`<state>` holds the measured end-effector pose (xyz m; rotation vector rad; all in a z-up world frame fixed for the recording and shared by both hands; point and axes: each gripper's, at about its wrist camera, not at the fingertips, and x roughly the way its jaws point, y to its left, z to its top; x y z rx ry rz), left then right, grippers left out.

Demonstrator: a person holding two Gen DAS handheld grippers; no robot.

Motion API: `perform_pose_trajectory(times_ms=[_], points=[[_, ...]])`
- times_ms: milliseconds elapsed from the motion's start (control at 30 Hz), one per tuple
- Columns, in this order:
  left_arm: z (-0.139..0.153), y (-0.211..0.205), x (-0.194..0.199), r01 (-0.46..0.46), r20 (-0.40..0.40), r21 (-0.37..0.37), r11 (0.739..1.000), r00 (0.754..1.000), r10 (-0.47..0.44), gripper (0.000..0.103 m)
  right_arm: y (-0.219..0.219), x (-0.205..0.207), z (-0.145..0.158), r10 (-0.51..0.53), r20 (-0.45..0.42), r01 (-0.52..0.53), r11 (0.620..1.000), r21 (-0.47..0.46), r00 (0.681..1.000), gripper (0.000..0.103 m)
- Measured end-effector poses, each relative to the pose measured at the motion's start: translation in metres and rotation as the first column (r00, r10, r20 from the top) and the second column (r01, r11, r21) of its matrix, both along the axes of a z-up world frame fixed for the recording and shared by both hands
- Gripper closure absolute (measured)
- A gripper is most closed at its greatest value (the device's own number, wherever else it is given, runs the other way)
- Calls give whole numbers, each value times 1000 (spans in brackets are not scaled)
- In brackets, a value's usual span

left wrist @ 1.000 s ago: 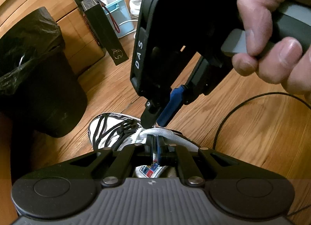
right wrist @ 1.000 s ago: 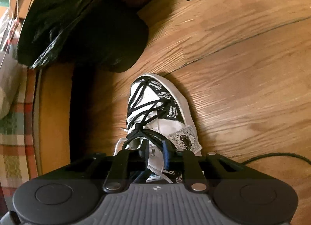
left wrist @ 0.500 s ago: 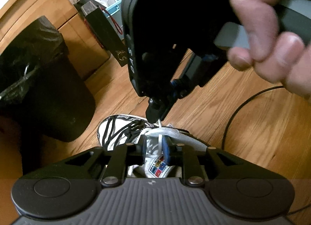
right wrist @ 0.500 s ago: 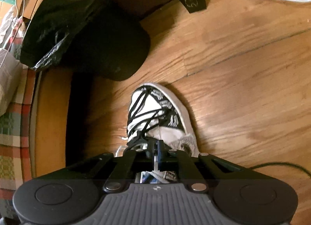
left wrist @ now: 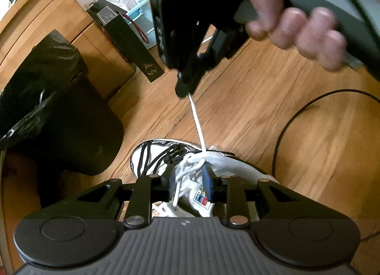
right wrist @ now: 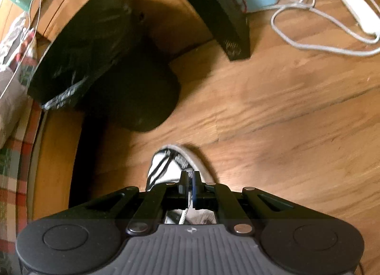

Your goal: Lace up shoes with both hands

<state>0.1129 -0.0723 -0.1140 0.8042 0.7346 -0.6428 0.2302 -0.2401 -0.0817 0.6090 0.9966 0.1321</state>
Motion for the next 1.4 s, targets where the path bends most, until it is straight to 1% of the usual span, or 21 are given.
perform_pose_trajectory(times_ms=[133, 233, 367, 467, 600, 667, 833, 933, 967, 1067, 1200, 1267, 1300, 1400], points=[[2, -1, -6, 61, -64, 11, 998, 996, -61, 73, -15, 5, 7, -52, 18, 52, 999, -1, 998, 99], [-2, -2, -3, 75, -101, 34, 997, 992, -72, 73, -22, 6, 14, -75, 60, 76, 997, -11, 995, 99], [-13, 2, 8, 34, -150, 72, 997, 988, -23, 73, -31, 6, 26, -105, 107, 109, 994, -29, 989, 99], [-19, 7, 12, 16, -149, 111, 994, 989, 0, 73, -38, 7, 33, -124, 130, 130, 991, -43, 984, 99], [-17, 13, 17, -5, -178, 84, 996, 984, 20, 73, -52, 5, 42, -146, 166, 158, 986, -59, 975, 99], [-18, 13, 16, 2, -176, 90, 996, 984, 14, 73, -61, 4, 46, -162, 189, 177, 982, -67, 969, 99], [-20, 13, 16, 12, -170, 95, 995, 985, 4, 73, -82, 0, 51, -210, 206, 229, 971, -73, 956, 99], [-18, 16, 19, -5, -188, 69, 998, 982, 18, 73, -91, -1, 54, -229, 214, 248, 966, -68, 950, 100], [-17, 17, 20, -13, -194, 60, 998, 981, 24, 74, -92, -2, 56, -236, 225, 258, 963, -77, 945, 103], [-15, 20, 25, -30, -211, 42, 999, 977, 38, 74, -101, -3, 65, -254, 267, 289, 952, -102, 930, 102], [-13, 23, 30, -73, -240, 6, 997, 968, 72, 74, -108, 1, 58, -255, 197, 263, 964, -19, 947, 102], [-10, 25, 32, -95, -253, -13, 995, 963, 88, 74, -95, 3, 52, -196, 167, 203, 979, -26, 966, 102], [-9, 26, 33, -103, -257, -21, 994, 962, 94, 74, -87, 3, 48, -170, 157, 177, 984, -35, 973, 97], [-2, 31, 34, -133, -275, -58, 989, 955, 112, 74, -57, 2, 31, -48, 95, 53, 997, -53, 994, 95]])
